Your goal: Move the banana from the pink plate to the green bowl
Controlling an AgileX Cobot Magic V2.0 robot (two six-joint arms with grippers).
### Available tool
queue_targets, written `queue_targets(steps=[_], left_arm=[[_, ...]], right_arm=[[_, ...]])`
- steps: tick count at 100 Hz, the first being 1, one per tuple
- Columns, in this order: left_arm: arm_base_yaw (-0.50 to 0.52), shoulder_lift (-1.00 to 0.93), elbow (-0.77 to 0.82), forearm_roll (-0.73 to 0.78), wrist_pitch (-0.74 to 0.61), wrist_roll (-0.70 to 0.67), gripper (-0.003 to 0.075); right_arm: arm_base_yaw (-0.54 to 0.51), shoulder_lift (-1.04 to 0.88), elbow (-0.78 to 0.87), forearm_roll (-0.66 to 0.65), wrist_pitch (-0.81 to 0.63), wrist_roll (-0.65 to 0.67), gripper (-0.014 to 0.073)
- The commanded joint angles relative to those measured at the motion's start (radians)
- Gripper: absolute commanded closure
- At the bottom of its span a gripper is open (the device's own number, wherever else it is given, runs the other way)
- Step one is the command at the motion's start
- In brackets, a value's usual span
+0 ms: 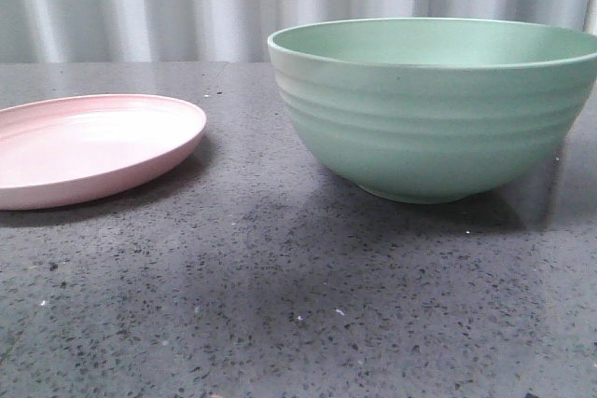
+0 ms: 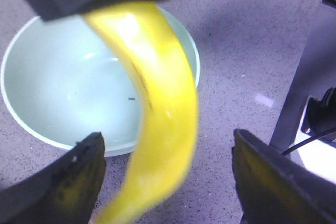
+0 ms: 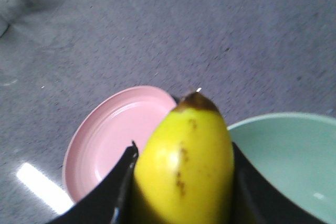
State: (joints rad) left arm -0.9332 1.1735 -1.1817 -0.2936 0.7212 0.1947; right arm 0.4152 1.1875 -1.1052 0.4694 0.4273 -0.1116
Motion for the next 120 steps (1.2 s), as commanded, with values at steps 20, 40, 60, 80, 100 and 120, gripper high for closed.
queue_targets(steps=[20, 40, 60, 80, 100, 120], left_arm=[[0.001, -0.045, -0.036, -0.029, -0.051, -0.003, 0.025], [0.001, -0.045, -0.036, -0.033, -0.051, -0.003, 0.025], [0.001, -0.045, -0.036, -0.034, -0.051, -0.003, 0.025], [0.001, -0.045, -0.036, -0.035, -0.051, -0.003, 0.025], [0.001, -0.045, -0.036, -0.035, -0.051, -0.003, 0.025], [0.001, -0.045, -0.036, -0.037, -0.051, -0.003, 0.025]], right_arm=[[-0.138, 0.015, -0.053, -0.198, -0.134, -0.011, 0.0664], [-0.142, 0.106, -0.053, -0.233, -0.128, -0.011, 0.0664], [-0.142, 0.188, -0.053, -0.233, -0.098, -0.011, 0.0664], [-0.142, 0.207, -0.053, -0.233, -0.093, -0.011, 0.0606], [-0.142, 0.207, -0.053, -0.233, -0.101, -0.011, 0.0316], [-0.142, 0.205, -0.053, -0.233, -0.113, -0.011, 0.0275]])
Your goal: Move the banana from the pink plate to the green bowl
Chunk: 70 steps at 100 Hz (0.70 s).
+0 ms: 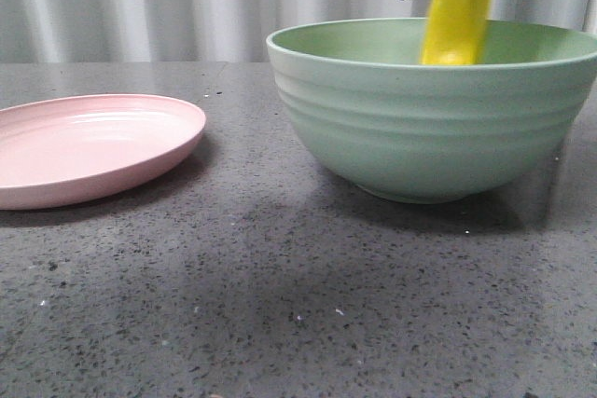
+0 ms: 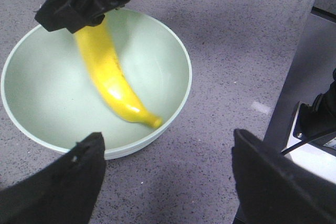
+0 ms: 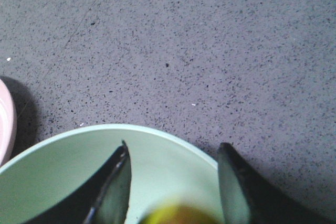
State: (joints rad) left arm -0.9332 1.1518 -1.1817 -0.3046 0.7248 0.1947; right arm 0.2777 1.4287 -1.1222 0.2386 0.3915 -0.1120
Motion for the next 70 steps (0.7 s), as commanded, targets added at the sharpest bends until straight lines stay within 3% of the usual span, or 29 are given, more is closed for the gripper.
queue_targets(steps=[1, 29, 39, 48, 60, 65, 70], left_arm=[[0.001, -0.023, -0.036, -0.026, -0.055, -0.003, 0.025], [0.001, -0.023, -0.036, -0.026, -0.055, -0.003, 0.0252], [0.001, -0.023, -0.036, -0.026, -0.055, -0.003, 0.0293], [0.001, -0.023, -0.036, -0.026, -0.055, -0.003, 0.0399], [0.001, -0.023, -0.036, -0.038, -0.052, -0.008, 0.0634], [0.001, -0.023, -0.036, -0.054, -0.052, -0.008, 0.0743], [0.001, -0.023, -0.036, -0.059, -0.05, -0.008, 0.0741]], right_arm=[[-0.005, -0.036, -0.036, -0.002, -0.077, -0.011, 0.0275], [-0.005, -0.103, -0.036, -0.045, -0.11, -0.018, 0.0276], [-0.005, -0.156, -0.036, -0.046, -0.073, -0.018, 0.0287], [-0.005, -0.209, -0.036, -0.046, -0.059, -0.018, 0.0368], [-0.005, -0.286, -0.036, -0.046, -0.027, -0.018, 0.0606], [-0.005, -0.319, -0.036, -0.046, 0.0, -0.018, 0.0664], [-0.005, -0.35, -0.036, -0.047, 0.031, -0.018, 0.066]])
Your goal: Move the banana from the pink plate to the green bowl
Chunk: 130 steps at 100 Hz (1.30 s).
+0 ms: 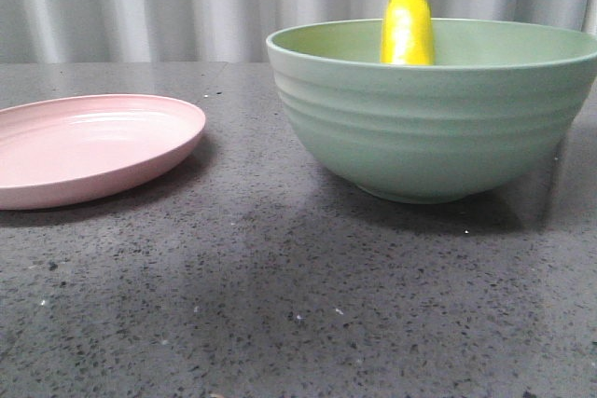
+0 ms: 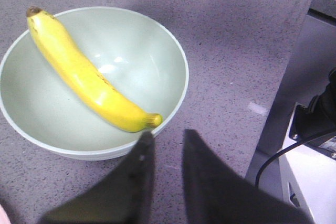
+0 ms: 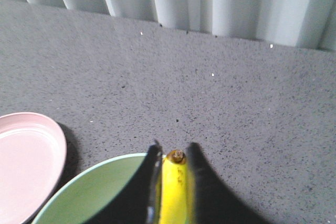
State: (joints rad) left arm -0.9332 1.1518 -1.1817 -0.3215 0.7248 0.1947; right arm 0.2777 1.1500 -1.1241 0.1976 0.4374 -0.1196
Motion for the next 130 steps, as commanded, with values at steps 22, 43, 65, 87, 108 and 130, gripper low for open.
queue_targets(steps=[22, 43, 65, 87, 108, 130], left_arm=[[0.001, -0.041, 0.011, -0.052, -0.079, 0.0, 0.0741], [0.001, -0.144, 0.146, -0.052, -0.19, 0.0, 0.0741], [0.001, -0.352, 0.388, -0.052, -0.402, 0.001, 0.0741], [0.001, -0.619, 0.609, -0.053, -0.5, 0.001, 0.0741], [0.001, -0.871, 0.747, -0.046, -0.507, 0.001, 0.0741], [0.001, -1.032, 0.809, -0.049, -0.492, 0.001, 0.0741]], right_arm=[[-0.005, -0.223, 0.042, -0.006, 0.027, -0.01, 0.0659], [-0.005, -0.439, 0.242, -0.006, -0.056, -0.01, 0.066], [-0.005, -0.695, 0.481, -0.008, -0.176, -0.01, 0.066], [-0.005, -0.959, 0.645, -0.016, -0.23, -0.01, 0.066], [-0.005, -1.144, 0.739, -0.047, -0.193, -0.01, 0.066], [-0.005, -1.183, 0.751, -0.047, -0.158, -0.01, 0.066]])
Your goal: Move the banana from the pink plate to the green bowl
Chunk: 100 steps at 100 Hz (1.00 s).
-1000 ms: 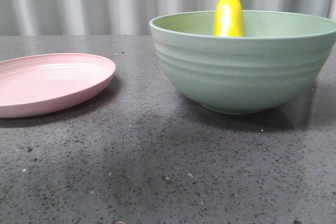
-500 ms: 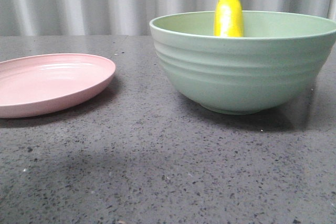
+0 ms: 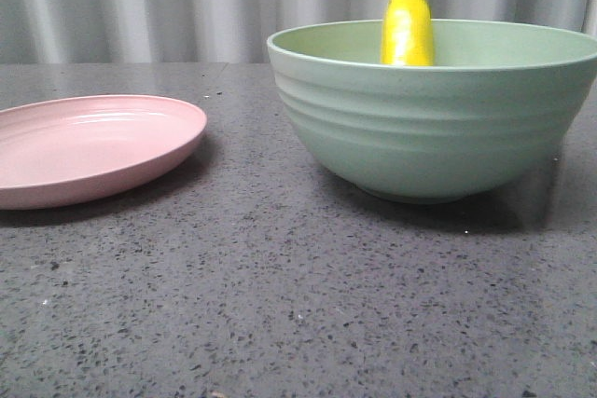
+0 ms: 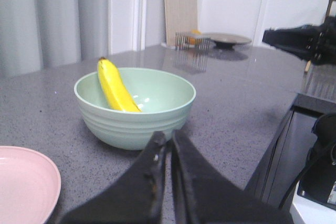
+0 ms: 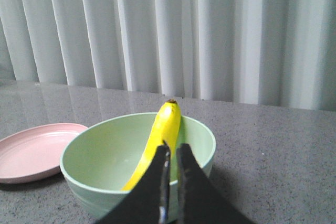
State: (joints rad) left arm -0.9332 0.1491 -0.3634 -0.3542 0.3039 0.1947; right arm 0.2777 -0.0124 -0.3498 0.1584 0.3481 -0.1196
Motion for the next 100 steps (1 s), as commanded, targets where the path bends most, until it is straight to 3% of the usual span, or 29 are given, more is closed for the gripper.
queue_targets(steps=[1, 48, 62, 76, 100], left_arm=[[0.001, -0.032, -0.007, -0.016, -0.071, 0.001, 0.0741], [0.001, -0.039, 0.012, -0.012, -0.079, 0.001, 0.0741], [0.031, -0.039, 0.046, 0.197, -0.123, 0.001, 0.0741], [0.144, -0.039, 0.121, 0.25, -0.296, 0.001, 0.0741], [0.467, -0.039, 0.271, 0.252, -0.507, -0.001, 0.0741]], right_arm=[[-0.005, -0.02, -0.023, -0.008, -0.069, -0.01, 0.066], [-0.005, -0.02, -0.023, -0.008, -0.071, -0.01, 0.066], [-0.005, -0.02, -0.023, -0.008, -0.071, -0.01, 0.066], [-0.005, -0.02, -0.023, -0.008, -0.071, -0.01, 0.066], [-0.005, -0.02, -0.023, -0.008, -0.071, -0.01, 0.066]])
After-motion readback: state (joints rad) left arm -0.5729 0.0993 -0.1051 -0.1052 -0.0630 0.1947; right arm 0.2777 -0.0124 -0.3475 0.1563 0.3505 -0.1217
